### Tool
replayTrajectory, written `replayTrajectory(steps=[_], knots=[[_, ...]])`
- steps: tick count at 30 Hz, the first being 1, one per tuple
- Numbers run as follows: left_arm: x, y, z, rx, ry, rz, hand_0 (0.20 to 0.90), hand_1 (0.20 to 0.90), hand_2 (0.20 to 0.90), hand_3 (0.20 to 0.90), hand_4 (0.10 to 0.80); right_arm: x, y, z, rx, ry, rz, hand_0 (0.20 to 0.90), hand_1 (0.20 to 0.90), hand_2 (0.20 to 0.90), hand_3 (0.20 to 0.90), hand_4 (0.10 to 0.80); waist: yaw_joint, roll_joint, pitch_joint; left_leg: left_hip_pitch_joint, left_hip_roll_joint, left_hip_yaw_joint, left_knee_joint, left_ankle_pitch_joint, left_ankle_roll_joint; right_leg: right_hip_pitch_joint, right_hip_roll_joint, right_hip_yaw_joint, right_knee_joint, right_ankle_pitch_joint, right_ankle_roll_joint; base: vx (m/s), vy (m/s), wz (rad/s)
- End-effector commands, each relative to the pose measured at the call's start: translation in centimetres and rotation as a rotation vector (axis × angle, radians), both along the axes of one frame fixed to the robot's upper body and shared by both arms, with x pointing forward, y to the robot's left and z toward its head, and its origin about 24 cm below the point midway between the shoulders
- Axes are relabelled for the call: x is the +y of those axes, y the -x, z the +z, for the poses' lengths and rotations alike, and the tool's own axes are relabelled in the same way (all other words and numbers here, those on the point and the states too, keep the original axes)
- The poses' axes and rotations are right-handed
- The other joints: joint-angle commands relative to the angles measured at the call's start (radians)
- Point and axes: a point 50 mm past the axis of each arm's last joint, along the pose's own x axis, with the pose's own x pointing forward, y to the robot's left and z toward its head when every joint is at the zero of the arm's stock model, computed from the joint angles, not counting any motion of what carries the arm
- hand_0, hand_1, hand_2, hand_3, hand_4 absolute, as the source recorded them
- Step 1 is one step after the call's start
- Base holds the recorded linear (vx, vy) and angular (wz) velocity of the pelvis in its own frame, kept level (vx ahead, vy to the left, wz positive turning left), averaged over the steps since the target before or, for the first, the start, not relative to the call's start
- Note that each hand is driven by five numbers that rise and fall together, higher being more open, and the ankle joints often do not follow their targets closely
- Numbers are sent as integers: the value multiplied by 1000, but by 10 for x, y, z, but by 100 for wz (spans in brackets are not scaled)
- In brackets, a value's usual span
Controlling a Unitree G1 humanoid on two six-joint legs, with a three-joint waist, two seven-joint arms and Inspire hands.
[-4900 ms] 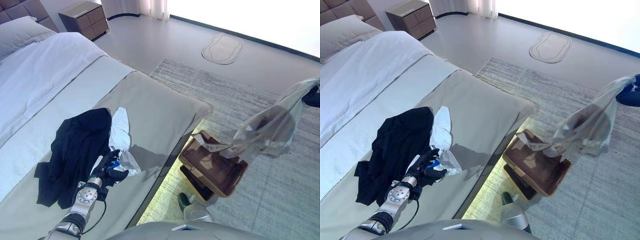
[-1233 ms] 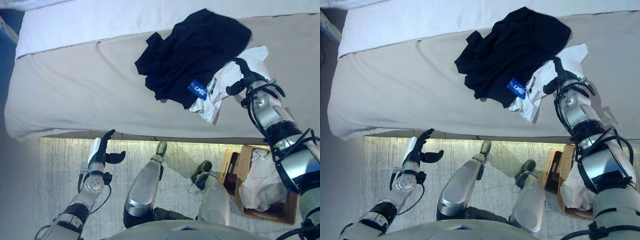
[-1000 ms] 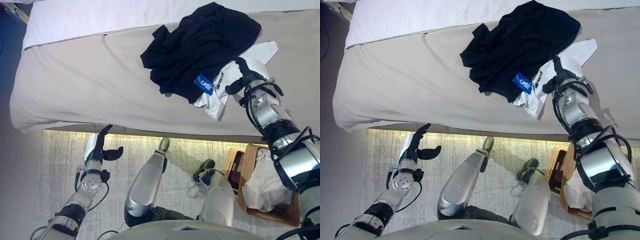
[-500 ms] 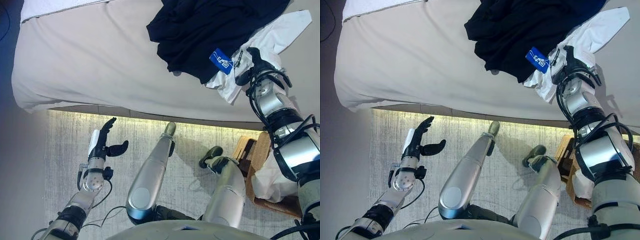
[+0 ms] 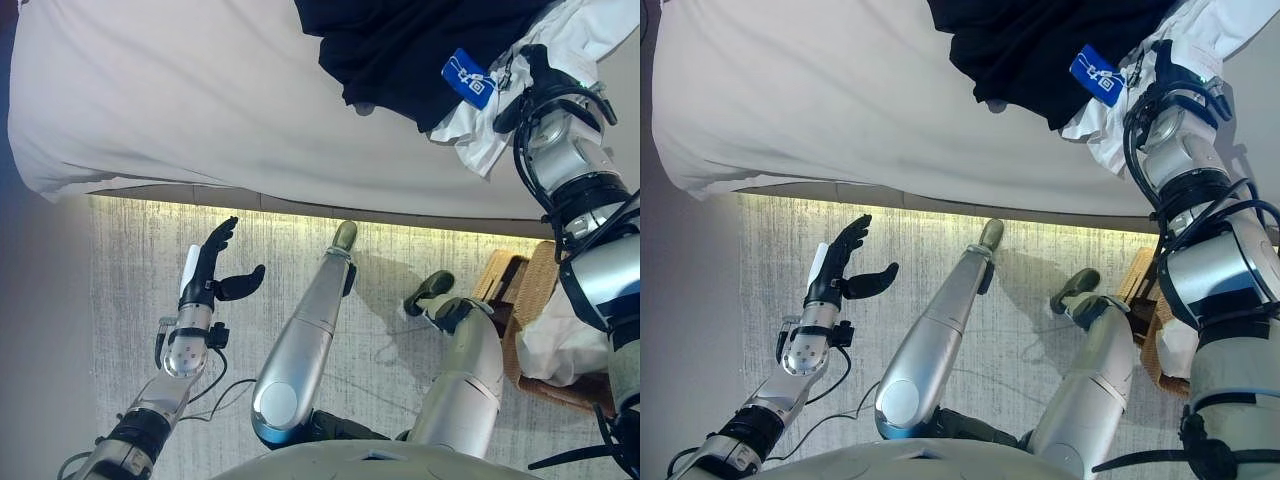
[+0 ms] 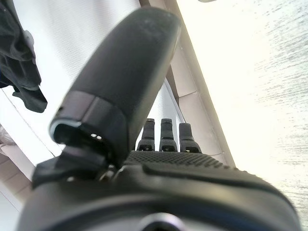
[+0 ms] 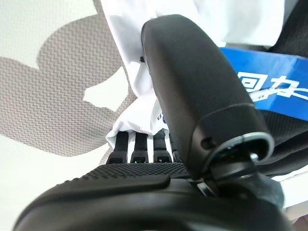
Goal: Pick up the clothes from the bed and place them into the basket
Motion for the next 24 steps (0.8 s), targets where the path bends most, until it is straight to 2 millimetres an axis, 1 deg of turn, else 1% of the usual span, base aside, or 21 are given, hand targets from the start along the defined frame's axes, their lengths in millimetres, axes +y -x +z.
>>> replayTrajectory(steps=[1,7,10,13,18,23,24], knots=[[9,4,27,-146,30,0,900,900,900,900,800,-16,10,42,-105,84,-12,300,300,300,200,100,26,65,-38,3,-23,108,43,-63,75,25,95,-31,111,-72,-60,-83,-72,-1],[10,5,24,-142,19,10,900,900,900,900,800,-17,10,41,-112,76,2,300,300,300,200,100,21,54,-38,48,-19,105,17,-56,68,79,113,-38,77,-65,-60,-46,-33,-1],[12,7,22,-137,15,17,900,900,900,900,800,-18,11,39,-113,74,5,300,300,300,200,100,16,48,-38,82,-16,102,1,-53,60,115,119,-39,55,-59,-59,-20,-21,-12],[14,8,21,-138,10,18,900,900,900,900,800,-19,11,34,-108,66,-4,300,300,300,200,100,10,40,-38,141,-12,100,-32,-45,49,183,123,-41,13,-50,-56,-11,-30,-5],[17,6,22,-130,-9,12,900,900,900,900,800,-30,15,30,-103,40,-20,300,300,300,200,100,-1,20,-38,264,-6,92,-97,-36,38,307,118,-45,-53,-40,-50,18,-18,-4],[19,1,24,-126,-28,11,900,900,900,900,800,-41,20,31,-117,24,-36,300,300,300,200,100,-16,-6,-38,413,12,86,-173,-27,22,463,122,-50,-154,-25,-47,51,-23,-5],[20,0,23,-115,-34,15,900,900,900,900,800,-45,22,29,-115,19,-40,300,300,300,200,100,-20,-17,-56,447,19,82,-197,-23,18,500,125,-51,-189,-18,-45,105,-21,-12]])
